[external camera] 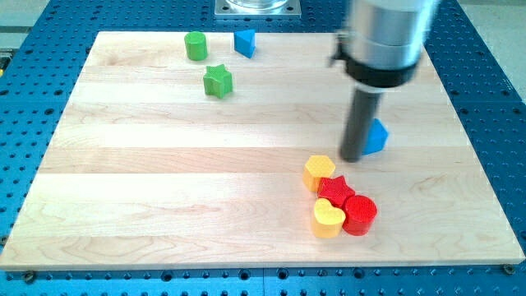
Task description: Point your arm right to the triangle
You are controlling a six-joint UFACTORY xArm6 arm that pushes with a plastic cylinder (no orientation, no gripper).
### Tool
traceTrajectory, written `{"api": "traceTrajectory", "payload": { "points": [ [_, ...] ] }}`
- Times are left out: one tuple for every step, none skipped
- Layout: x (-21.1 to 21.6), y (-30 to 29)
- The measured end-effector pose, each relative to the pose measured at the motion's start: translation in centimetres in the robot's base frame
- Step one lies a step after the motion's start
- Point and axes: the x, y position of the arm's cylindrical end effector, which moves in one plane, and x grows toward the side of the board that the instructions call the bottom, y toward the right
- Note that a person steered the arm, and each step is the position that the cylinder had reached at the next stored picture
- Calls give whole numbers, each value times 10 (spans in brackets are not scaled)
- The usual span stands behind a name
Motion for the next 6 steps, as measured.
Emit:
{"api": "traceTrajectory", "payload": {
  "points": [
    [-27, 50],
    [-18, 25],
    [-46, -93],
    [-106, -107],
    [-173, -98],
    [-253, -99]
  ]
}}
